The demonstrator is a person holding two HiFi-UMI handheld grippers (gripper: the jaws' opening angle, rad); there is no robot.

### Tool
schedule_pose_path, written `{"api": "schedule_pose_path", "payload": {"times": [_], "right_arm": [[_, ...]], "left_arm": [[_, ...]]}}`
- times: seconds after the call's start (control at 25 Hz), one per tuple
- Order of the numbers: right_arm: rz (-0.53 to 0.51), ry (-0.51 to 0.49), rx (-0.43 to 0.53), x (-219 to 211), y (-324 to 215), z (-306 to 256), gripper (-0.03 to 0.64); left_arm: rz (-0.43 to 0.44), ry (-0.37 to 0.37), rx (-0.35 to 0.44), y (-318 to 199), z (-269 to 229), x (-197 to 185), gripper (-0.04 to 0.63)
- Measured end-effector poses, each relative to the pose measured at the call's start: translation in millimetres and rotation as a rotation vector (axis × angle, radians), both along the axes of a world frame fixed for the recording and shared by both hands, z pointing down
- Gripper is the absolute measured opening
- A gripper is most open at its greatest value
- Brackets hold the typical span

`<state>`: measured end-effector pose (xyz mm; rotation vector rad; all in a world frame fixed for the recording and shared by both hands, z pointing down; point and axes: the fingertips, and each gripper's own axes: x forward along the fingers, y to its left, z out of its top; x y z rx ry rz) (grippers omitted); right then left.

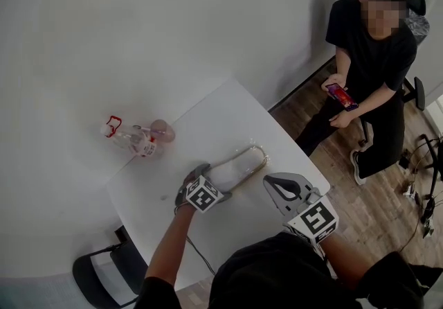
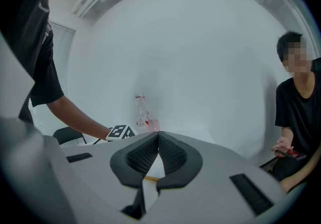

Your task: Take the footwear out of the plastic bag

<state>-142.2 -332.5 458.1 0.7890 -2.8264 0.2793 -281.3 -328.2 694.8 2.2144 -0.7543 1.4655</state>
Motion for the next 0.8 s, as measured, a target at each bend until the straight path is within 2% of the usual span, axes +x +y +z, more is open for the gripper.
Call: {"api": "schedule_pose_path", "payload": {"times": [0.4, 0.6, 0.8], "right_arm": [[0.009, -0.025, 0.005, 0, 8, -6, 0.017], [0.022, -0.023, 0.011, 6, 12, -8, 0.017], [0.031, -0.034, 0.008, 5, 15, -6, 0.017]], "left_arm": [[-0.002, -0.061, -0.070, 4, 3, 3, 0.548], [0.048, -0.118, -0.039, 2, -1, 4, 0.548], [0.133, -0.176, -0.013, 11, -3, 6, 0.548]]}}
